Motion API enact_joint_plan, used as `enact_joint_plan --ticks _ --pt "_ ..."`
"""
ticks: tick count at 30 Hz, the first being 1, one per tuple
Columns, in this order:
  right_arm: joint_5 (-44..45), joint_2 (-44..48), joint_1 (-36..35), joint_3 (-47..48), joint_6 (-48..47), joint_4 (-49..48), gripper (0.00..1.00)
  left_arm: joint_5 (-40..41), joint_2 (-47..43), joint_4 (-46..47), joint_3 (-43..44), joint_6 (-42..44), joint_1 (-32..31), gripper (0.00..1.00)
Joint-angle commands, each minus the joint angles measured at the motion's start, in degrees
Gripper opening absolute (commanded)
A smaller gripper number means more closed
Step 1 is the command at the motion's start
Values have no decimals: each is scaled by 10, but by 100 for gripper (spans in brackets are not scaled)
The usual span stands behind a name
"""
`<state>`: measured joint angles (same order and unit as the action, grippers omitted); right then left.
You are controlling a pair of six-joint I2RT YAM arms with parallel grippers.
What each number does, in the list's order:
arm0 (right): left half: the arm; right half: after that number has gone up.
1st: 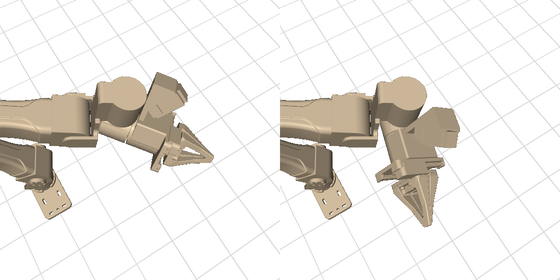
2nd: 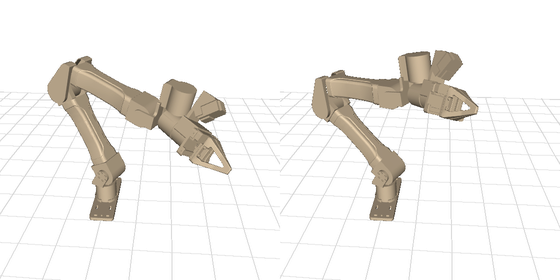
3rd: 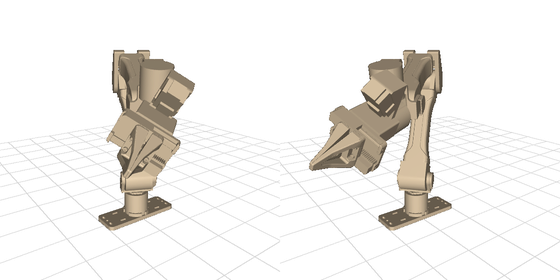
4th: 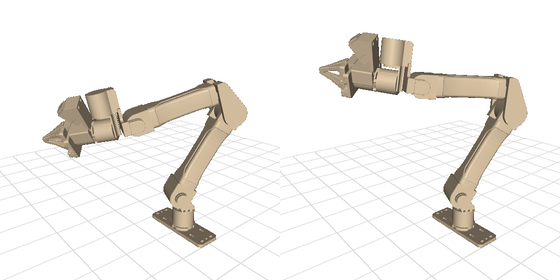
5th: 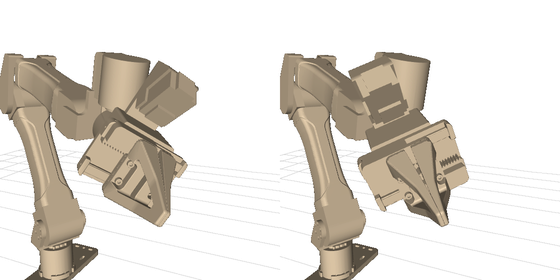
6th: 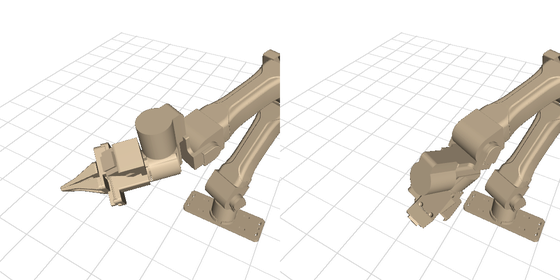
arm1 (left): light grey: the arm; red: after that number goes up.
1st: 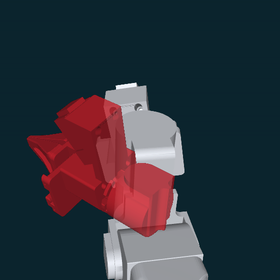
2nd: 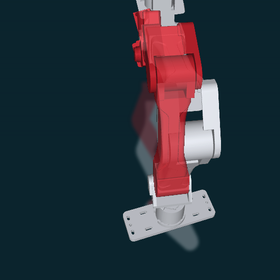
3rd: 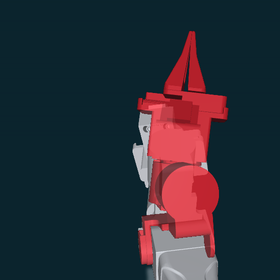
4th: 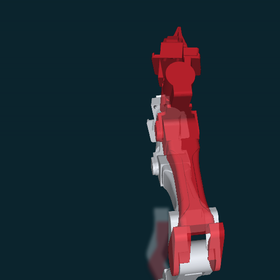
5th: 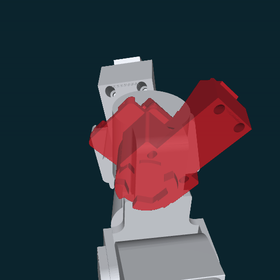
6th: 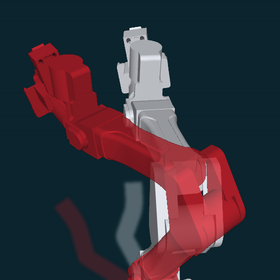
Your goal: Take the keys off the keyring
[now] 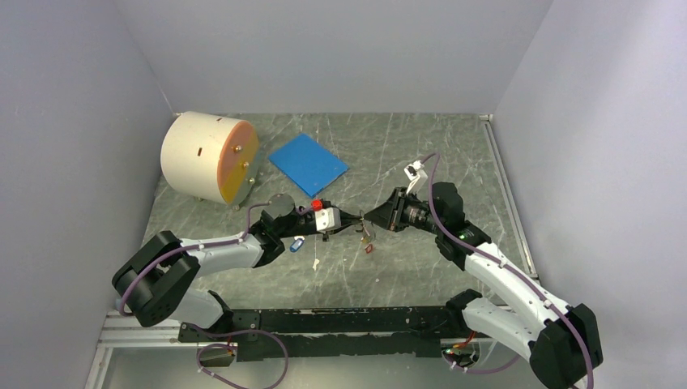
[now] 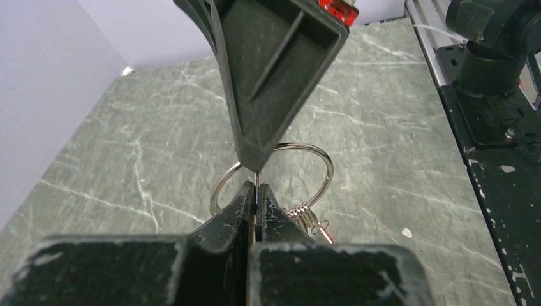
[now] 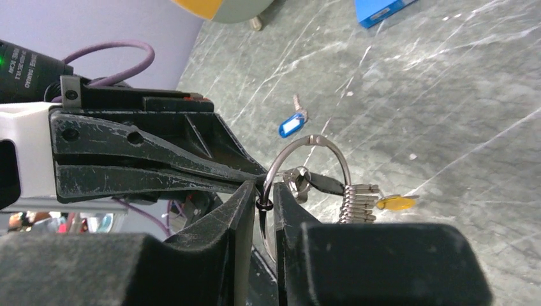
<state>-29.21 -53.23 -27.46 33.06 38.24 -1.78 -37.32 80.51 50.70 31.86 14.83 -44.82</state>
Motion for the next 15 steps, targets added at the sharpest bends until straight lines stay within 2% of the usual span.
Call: enact_joint_plan --ticks 1,15 --pt "31 11 7 33 -17 -12 22 4 4 -24 8 10 5 3" --pt "2 -11 6 25 2 -39 27 0 4 -10 5 4 4 3"
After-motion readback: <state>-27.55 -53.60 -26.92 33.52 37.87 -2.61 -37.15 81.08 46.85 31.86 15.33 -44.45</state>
